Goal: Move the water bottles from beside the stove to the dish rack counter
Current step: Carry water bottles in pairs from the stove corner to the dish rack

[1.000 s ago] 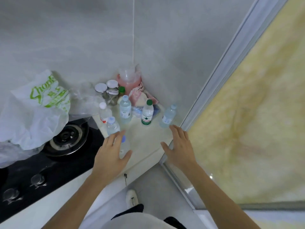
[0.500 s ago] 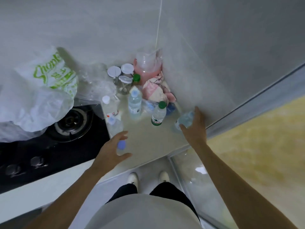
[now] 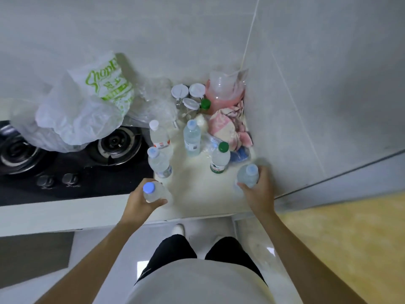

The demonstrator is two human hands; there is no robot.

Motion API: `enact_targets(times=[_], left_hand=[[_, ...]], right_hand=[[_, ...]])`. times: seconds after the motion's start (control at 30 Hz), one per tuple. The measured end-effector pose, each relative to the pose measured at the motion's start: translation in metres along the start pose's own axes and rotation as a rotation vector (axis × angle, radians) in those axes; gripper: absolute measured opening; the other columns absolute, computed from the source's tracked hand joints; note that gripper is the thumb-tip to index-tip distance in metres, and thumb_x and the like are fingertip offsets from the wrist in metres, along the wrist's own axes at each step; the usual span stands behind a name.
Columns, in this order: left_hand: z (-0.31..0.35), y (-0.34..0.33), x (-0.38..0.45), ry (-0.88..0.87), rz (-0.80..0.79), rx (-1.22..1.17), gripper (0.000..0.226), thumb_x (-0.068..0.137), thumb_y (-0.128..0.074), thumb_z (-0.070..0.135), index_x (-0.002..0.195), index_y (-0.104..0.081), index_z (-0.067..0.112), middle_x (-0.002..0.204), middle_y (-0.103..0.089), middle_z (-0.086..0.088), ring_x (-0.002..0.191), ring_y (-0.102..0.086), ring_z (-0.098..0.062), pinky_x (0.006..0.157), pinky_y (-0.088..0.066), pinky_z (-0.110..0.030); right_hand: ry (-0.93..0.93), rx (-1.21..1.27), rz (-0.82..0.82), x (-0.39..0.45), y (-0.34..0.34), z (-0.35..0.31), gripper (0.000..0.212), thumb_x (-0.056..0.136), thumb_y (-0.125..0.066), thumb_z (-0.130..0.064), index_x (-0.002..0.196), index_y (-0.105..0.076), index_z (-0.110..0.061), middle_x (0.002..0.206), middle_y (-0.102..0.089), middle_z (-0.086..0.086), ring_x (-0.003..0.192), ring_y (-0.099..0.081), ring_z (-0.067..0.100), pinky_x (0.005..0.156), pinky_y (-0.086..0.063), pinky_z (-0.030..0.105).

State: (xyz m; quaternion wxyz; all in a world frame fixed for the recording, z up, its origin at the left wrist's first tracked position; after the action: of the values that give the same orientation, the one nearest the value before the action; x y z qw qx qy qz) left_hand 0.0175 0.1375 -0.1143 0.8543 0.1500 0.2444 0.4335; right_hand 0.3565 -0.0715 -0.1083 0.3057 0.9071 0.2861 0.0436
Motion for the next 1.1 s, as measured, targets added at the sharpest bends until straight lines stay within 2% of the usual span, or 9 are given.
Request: enact_targets(times=[0.13, 0.27, 0.33, 0.43, 0.53, 0.63, 0.77, 0.93, 1.1], left_hand=[[0.007, 0.016, -0.038, 0.042, 0.17, -0.138, 0.047, 0.074, -0.096, 0.029, 0.112, -0.067, 0.031, 0.101, -0.077, 0.01, 0.09, -0.074, -0.007, 0.077, -0.055, -0.027], [0.025, 0.052, -0.086, 0.014, 0.289, -0.208, 0.045, 0.074, -0.094, 0.035, 0.111, -0.067, 0.031, 0.101, -0.076, 0.009, 0.092, -0.073, -0.007, 0.073, -0.053, -0.013], [0.034, 0.077, -0.112, -0.015, 0.346, -0.278, 0.046, 0.075, -0.091, 0.039, 0.114, -0.067, 0.031, 0.104, -0.076, 0.008, 0.094, -0.073, -0.008, 0.073, -0.053, -0.011], [0.037, 0.128, -0.156, -0.041, 0.456, -0.343, 0.042, 0.078, -0.085, 0.046, 0.115, -0.066, 0.04, 0.109, -0.076, 0.009, 0.098, -0.074, -0.008, 0.077, -0.055, -0.014], [0.026, 0.187, -0.209, -0.068, 0.598, -0.408, 0.031, 0.081, -0.081, 0.047, 0.109, -0.067, 0.044, 0.104, -0.076, 0.013, 0.09, -0.073, 0.0, 0.076, -0.055, -0.013], [0.003, 0.256, -0.273, -0.075, 0.749, -0.47, 0.031, 0.08, -0.08, 0.047, 0.109, -0.068, 0.041, 0.097, -0.076, 0.016, 0.08, -0.071, 0.003, 0.068, -0.055, -0.014], [-0.037, 0.347, -0.364, -0.073, 0.907, -0.504, 0.037, 0.072, -0.086, 0.044, 0.106, -0.073, 0.036, 0.098, -0.079, 0.007, 0.086, -0.076, -0.007, 0.071, -0.058, -0.018], [-0.081, 0.439, -0.476, -0.049, 1.09, -0.482, 0.045, 0.071, -0.088, 0.043, 0.109, -0.074, 0.024, 0.096, -0.079, -0.002, 0.082, -0.072, -0.006, 0.069, -0.055, -0.016], [-0.131, 0.506, -0.581, -0.01, 1.304, -0.482, 0.035, 0.077, -0.081, 0.051, 0.106, -0.074, 0.032, 0.089, -0.075, 0.009, 0.079, -0.067, -0.003, 0.066, -0.053, -0.015]], right_hand=[[0.095, 0.131, -0.147, -0.022, -0.013, -0.04, 0.063, 0.066, -0.09, -0.043, 0.116, -0.053, -0.049, 0.111, -0.068, -0.026, 0.1, -0.066, -0.003, 0.083, -0.056, 0.029], [0.22, 0.314, -0.386, -0.053, -0.047, -0.111, 0.062, 0.069, -0.091, -0.04, 0.121, -0.058, -0.037, 0.116, -0.073, -0.012, 0.109, -0.071, 0.013, 0.094, -0.06, 0.045], [0.286, 0.397, -0.509, -0.077, -0.067, -0.156, 0.063, 0.071, -0.092, -0.036, 0.125, -0.059, -0.031, 0.12, -0.073, -0.008, 0.114, -0.071, 0.018, 0.096, -0.059, 0.047], [0.352, 0.476, -0.672, -0.123, -0.1, -0.229, 0.059, 0.071, -0.09, -0.033, 0.123, -0.061, -0.03, 0.117, -0.074, -0.007, 0.111, -0.072, 0.016, 0.09, -0.061, 0.041], [0.416, 0.526, -0.84, -0.177, -0.137, -0.299, 0.051, 0.071, -0.086, -0.032, 0.118, -0.065, -0.026, 0.109, -0.076, -0.01, 0.104, -0.073, 0.01, 0.079, -0.059, 0.025], [0.468, 0.554, -0.992, -0.249, -0.182, -0.359, 0.052, 0.073, -0.083, -0.033, 0.121, -0.068, -0.018, 0.11, -0.077, -0.005, 0.104, -0.073, 0.011, 0.077, -0.058, 0.021], [0.53, 0.612, -1.203, -0.364, -0.25, -0.423, 0.044, 0.079, -0.081, -0.032, 0.119, -0.07, -0.017, 0.112, -0.076, 0.007, 0.106, -0.074, 0.021, 0.082, -0.058, 0.026], [0.589, 0.65, -1.44, -0.518, -0.325, -0.494, 0.047, 0.082, -0.08, -0.031, 0.119, -0.068, -0.007, 0.107, -0.075, 0.006, 0.102, -0.074, 0.021, 0.083, -0.057, 0.028], [0.629, 0.623, -1.665, -0.662, -0.387, -0.542, 0.049, 0.08, -0.079, -0.033, 0.117, -0.065, -0.004, 0.103, -0.074, 0.003, 0.098, -0.073, 0.019, 0.081, -0.058, 0.027]])
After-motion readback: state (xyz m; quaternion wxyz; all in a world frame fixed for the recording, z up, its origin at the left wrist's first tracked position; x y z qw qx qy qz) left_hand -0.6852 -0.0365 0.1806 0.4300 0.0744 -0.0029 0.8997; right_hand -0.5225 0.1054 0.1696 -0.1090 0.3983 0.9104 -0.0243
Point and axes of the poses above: each hand's wrist, its own x-axis towards the middle knuckle, its own y-axis out of the back of the hand, z = x × y, the point moved 6 cm from there along x, towards the middle knuckle
